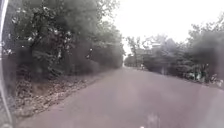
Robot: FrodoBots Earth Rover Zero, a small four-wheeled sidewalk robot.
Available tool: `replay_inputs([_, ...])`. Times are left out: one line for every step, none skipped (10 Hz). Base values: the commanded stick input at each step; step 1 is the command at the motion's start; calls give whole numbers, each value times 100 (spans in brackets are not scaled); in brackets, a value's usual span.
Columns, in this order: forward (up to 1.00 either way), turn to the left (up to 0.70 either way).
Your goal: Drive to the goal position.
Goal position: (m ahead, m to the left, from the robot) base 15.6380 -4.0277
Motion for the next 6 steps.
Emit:
replay_inputs([70,-2])
replay_inputs([70,1])
replay_inputs([70,1])
replay_inputs([70,1])
replay_inputs([70,1])
replay_inputs([70,1])
